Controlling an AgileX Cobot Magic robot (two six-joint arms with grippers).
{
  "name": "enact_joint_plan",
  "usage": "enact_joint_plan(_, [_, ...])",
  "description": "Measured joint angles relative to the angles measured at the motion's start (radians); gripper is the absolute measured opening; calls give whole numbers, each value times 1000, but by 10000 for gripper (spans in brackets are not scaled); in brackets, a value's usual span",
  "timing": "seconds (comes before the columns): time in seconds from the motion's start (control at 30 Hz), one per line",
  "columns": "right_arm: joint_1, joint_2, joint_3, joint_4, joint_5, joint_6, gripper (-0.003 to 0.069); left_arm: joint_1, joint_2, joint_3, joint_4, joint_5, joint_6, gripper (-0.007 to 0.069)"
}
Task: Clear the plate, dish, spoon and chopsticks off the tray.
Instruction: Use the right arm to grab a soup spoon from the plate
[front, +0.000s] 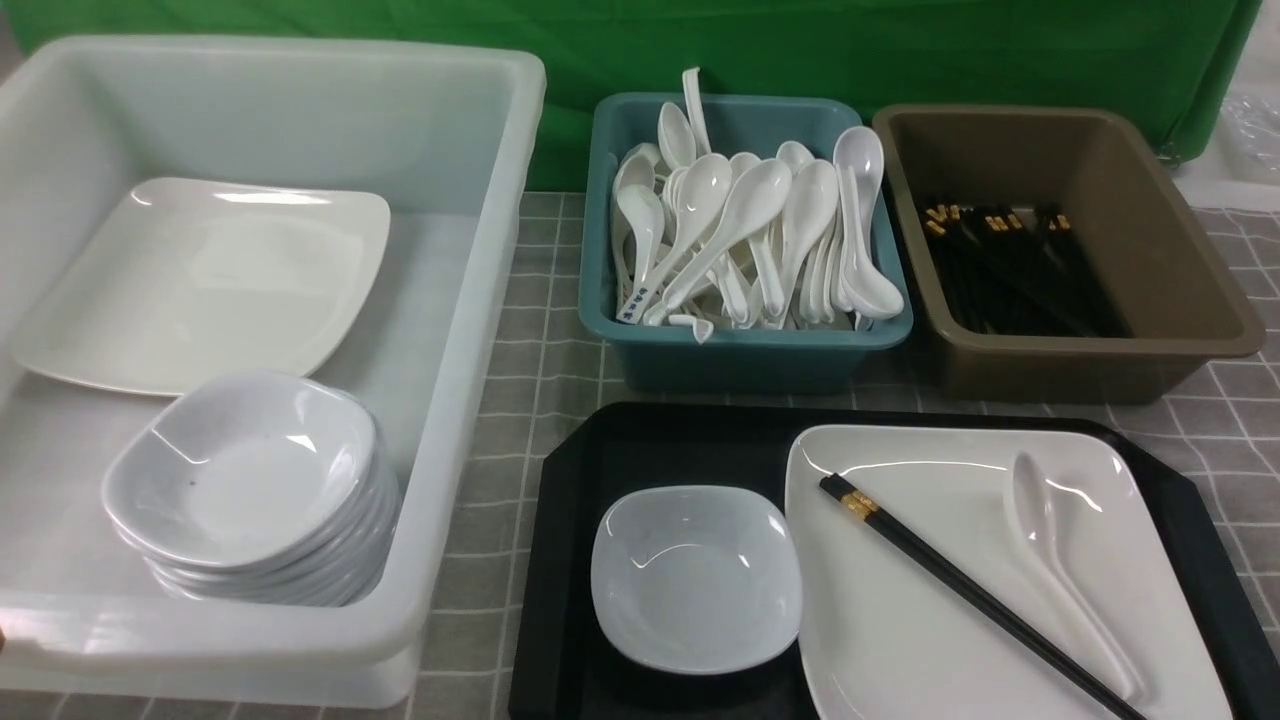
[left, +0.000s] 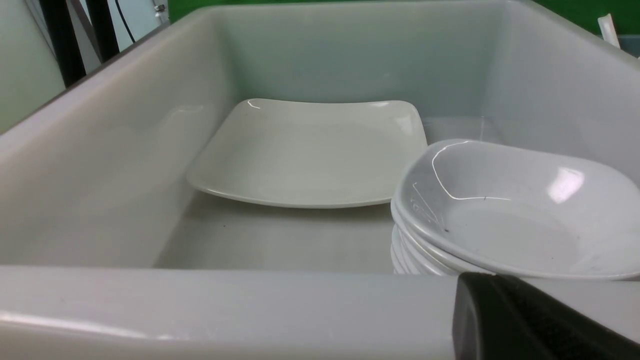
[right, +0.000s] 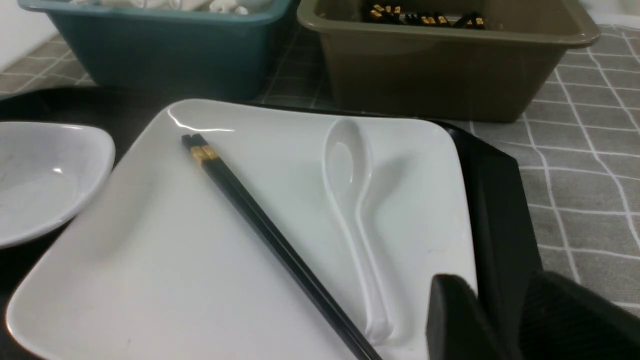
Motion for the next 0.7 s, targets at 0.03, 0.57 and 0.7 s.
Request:
enact_joint_plan(0.03, [0, 0, 0, 0, 0, 0, 240, 0, 0, 0, 0, -1, 0, 8])
enact_joint_plan(0.57, [0, 0, 0, 0, 0, 0, 240, 0, 0, 0, 2, -74, -7, 8])
enact_joint_plan(0.7, [0, 0, 0, 0, 0, 0, 240, 0, 0, 0, -153, -184, -99, 8])
